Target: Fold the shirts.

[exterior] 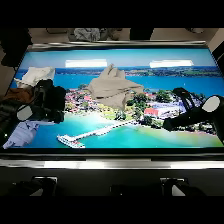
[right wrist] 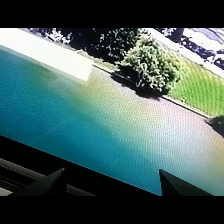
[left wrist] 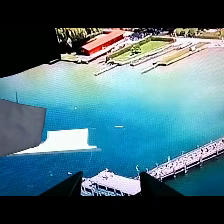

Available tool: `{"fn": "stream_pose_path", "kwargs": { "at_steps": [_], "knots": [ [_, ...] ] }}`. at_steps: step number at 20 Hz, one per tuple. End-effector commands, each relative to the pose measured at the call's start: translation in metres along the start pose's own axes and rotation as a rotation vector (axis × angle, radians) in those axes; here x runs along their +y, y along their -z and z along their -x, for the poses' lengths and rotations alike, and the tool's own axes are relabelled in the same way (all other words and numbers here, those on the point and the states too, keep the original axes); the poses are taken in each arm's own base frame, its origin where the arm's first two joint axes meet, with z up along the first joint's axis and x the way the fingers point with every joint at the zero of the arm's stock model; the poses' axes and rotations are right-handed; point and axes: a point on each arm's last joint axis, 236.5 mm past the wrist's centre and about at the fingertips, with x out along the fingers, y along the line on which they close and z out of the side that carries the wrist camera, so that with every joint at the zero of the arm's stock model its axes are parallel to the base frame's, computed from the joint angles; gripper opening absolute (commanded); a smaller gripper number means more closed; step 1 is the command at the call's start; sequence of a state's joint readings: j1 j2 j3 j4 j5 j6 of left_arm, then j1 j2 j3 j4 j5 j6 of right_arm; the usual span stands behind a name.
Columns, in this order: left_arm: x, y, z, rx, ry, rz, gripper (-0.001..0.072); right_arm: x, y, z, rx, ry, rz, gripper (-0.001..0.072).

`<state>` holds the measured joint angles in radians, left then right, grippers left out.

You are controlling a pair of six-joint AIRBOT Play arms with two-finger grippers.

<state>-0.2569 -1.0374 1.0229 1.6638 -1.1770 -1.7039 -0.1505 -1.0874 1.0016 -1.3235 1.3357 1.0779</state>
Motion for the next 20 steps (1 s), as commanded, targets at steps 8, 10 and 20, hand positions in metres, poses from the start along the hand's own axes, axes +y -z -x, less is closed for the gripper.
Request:
{"fn": "stream_pose_path", "kwargs": {
  "at_steps": [8, 10, 20],
  "knots": [
    [0.000, 0.000, 0.000, 0.000, 0.000, -0.001, 0.0436, -0.001, -0.002, 0.000, -0.010, 0.005, 0.000, 0.0670],
    [0.000, 0.000, 0.000, 0.000, 0.000, -0.001, 0.0436, -0.003, -0.005, 0.000, -0.022, 0.012, 0.000, 0.0670],
    [-0.030, -0.109, 0.025, -0.469, 0.152, 0.097, 0.0547, -0.004, -0.007, 0.000, -0.030, 0.016, -0.002, 0.0670]
  ]
}}
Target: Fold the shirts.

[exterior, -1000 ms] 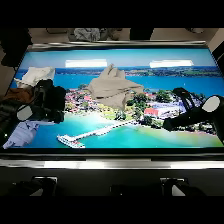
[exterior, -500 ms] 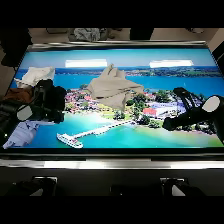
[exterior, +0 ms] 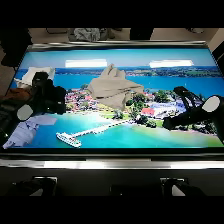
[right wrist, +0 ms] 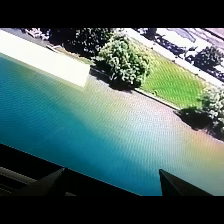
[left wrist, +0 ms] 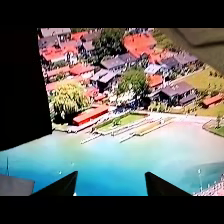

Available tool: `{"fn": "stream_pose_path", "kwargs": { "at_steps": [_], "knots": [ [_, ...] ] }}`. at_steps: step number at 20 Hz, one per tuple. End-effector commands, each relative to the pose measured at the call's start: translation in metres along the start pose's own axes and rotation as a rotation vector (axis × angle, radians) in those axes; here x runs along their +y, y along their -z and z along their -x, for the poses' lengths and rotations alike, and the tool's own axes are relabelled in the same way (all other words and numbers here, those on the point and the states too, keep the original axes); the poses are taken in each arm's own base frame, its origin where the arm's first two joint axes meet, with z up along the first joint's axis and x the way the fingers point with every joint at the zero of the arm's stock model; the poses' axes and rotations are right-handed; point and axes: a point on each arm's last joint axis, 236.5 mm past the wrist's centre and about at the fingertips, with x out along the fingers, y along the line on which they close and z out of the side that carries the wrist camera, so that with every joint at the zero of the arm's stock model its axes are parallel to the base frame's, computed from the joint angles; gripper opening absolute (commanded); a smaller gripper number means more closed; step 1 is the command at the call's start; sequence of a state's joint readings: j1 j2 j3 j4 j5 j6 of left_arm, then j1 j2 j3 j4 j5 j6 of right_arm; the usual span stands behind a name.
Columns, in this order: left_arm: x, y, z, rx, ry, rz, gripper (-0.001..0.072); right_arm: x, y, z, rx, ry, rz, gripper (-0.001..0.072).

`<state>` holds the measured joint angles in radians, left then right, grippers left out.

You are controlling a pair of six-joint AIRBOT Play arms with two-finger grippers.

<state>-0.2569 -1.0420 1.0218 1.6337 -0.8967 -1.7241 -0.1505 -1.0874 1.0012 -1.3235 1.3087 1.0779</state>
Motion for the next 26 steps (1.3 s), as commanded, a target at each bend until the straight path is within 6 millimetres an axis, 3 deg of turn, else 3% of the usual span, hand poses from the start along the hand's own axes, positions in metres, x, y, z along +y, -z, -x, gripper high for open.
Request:
{"fn": "stream_pose_path", "kwargs": {
  "at_steps": [1, 3, 6, 10, 16, 21, 26],
  "knots": [
    [-0.021, -0.059, 0.003, -0.242, 0.099, 0.081, 0.0686, -0.001, -0.003, 0.000, -0.011, 0.006, -0.008, 0.0670],
    [-0.018, -0.070, -0.011, -0.214, 0.094, 0.101, 0.0685, -0.002, -0.008, 0.000, -0.034, 0.009, -0.014, 0.0670],
    [-0.001, -0.081, -0.051, -0.024, 0.092, 0.133, 0.0685, -0.005, -0.022, 0.001, -0.092, 0.020, -0.019, 0.0669],
    [0.000, -0.106, -0.108, 0.175, 0.292, 0.238, 0.0685, -0.008, -0.028, 0.001, -0.117, 0.030, -0.021, 0.0668],
    [-0.021, -0.093, -0.190, 0.309, 0.568, 0.419, 0.0685, -0.007, -0.026, 0.001, -0.110, 0.026, -0.021, 0.0668],
    [-0.051, -0.078, -0.221, 0.298, 0.655, 0.337, 0.0685, -0.007, -0.026, 0.001, -0.111, 0.026, -0.037, 0.0668],
    [-0.064, -0.089, -0.236, 0.220, 0.638, 0.294, 0.0685, -0.007, -0.026, 0.001, -0.110, 0.025, -0.047, 0.0668]
  ]
}}
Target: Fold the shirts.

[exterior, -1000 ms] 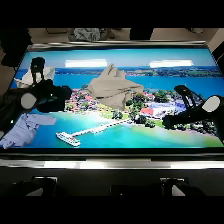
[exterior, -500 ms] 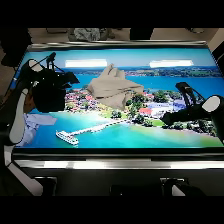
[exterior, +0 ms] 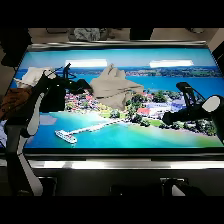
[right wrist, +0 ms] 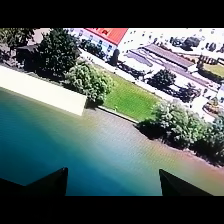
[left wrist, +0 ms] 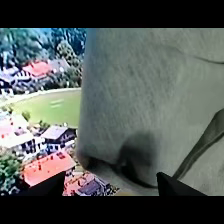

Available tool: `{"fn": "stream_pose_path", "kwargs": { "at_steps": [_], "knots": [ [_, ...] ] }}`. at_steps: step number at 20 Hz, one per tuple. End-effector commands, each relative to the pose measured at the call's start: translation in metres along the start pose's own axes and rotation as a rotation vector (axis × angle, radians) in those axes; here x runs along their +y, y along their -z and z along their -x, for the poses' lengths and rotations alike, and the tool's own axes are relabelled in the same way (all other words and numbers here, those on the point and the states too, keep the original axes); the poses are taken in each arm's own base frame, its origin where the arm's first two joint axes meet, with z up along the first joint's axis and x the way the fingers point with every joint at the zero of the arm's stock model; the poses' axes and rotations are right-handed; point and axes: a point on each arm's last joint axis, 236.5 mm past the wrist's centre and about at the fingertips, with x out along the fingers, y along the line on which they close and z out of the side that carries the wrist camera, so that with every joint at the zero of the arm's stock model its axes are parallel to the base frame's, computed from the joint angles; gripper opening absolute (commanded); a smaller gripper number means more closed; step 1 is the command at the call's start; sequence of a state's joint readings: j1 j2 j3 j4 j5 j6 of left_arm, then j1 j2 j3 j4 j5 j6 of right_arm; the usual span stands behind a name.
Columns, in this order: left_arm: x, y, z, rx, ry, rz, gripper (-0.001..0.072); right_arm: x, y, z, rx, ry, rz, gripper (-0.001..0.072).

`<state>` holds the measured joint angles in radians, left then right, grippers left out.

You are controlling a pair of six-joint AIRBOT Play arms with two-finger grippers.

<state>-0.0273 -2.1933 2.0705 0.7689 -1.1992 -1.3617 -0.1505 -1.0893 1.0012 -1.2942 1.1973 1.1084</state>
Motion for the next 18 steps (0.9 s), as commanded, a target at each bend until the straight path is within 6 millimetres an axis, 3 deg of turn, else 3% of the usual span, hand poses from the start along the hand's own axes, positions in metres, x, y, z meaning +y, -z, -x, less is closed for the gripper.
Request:
{"fn": "stream_pose_path", "kwargs": {
  "at_steps": [1, 7, 10, 11, 12, 13, 14, 16, 18],
  "knots": [
    [-0.009, -0.009, -0.015, -0.049, 0.009, -0.046, 0.0685, 0.000, 0.000, 0.000, 0.001, -0.001, -0.007, 0.0668],
    [-0.034, 0.003, -0.036, -0.019, 0.021, -0.196, 0.0685, 0.000, 0.000, 0.000, 0.001, -0.001, -0.008, 0.0668],
    [-0.032, 0.008, -0.043, -0.006, 0.022, -0.179, 0.0642, 0.000, 0.000, 0.000, 0.002, -0.001, -0.008, 0.0668],
    [-0.031, 0.008, -0.044, -0.007, 0.020, -0.160, 0.0506, 0.000, 0.000, 0.000, 0.001, -0.001, -0.008, 0.0668],
    [-0.029, 0.007, -0.044, -0.009, 0.019, -0.140, 0.0271, 0.000, 0.000, 0.000, 0.001, -0.001, -0.008, 0.0668],
    [-0.029, 0.008, -0.045, -0.009, 0.018, -0.137, 0.0106, 0.000, 0.000, 0.000, 0.002, -0.001, -0.008, 0.0668],
    [-0.028, 0.007, -0.044, -0.009, 0.015, -0.139, 0.0043, 0.000, 0.000, 0.000, 0.001, -0.001, -0.014, 0.0668],
    [-0.029, 0.002, -0.036, -0.023, 0.008, -0.147, 0.0028, 0.000, 0.000, 0.000, -0.002, 0.001, -0.015, 0.0668],
    [-0.040, -0.011, -0.011, -0.066, -0.005, -0.182, 0.0026, -0.005, -0.008, 0.001, -0.035, 0.019, -0.013, 0.0668]
  ]
}}
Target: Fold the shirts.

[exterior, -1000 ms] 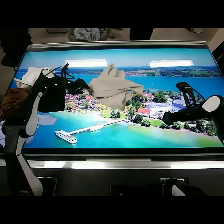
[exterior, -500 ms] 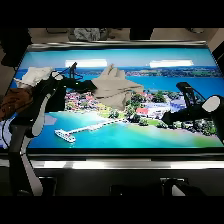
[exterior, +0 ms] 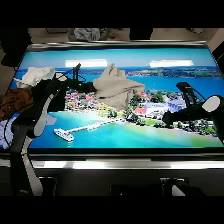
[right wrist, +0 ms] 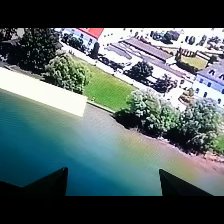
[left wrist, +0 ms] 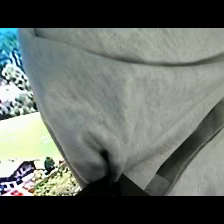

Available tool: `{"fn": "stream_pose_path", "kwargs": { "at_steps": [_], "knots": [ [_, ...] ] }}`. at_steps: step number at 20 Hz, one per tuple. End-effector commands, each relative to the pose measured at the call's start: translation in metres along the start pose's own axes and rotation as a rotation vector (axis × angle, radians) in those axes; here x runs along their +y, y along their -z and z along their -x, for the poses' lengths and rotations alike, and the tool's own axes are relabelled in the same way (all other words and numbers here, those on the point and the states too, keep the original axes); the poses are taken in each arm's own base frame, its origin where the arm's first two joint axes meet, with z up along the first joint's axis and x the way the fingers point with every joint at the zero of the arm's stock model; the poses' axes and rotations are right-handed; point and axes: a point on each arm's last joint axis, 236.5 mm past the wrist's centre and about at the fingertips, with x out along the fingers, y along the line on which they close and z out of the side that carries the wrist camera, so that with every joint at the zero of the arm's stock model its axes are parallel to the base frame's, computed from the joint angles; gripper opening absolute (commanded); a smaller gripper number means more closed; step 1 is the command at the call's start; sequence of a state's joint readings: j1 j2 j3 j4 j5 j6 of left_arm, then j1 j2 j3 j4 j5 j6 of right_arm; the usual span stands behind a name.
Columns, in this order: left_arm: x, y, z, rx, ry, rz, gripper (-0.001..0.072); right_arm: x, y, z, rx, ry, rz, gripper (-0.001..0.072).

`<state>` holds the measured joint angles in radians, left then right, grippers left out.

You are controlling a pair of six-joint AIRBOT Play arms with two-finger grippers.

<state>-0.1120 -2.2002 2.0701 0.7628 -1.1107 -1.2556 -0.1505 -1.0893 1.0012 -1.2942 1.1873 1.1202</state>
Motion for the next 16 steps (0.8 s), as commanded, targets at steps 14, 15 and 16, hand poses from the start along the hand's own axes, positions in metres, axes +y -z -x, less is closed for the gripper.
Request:
{"fn": "stream_pose_path", "kwargs": {
  "at_steps": [14, 15, 16],
  "knots": [
    [-0.443, -0.004, 0.424, -0.865, 0.215, -0.810, 0.0025, -0.007, -0.138, 0.249, -0.551, 0.354, 0.277, 0.0668],
    [-0.457, 0.008, 0.432, -0.871, 0.242, -0.831, 0.0025, -0.002, -0.137, 0.266, -0.579, 0.367, 0.285, 0.0668],
    [-0.464, 0.018, 0.432, -0.859, 0.264, -0.840, 0.0025, 0.003, -0.133, 0.277, -0.590, 0.372, 0.290, 0.0668]
  ]
}}
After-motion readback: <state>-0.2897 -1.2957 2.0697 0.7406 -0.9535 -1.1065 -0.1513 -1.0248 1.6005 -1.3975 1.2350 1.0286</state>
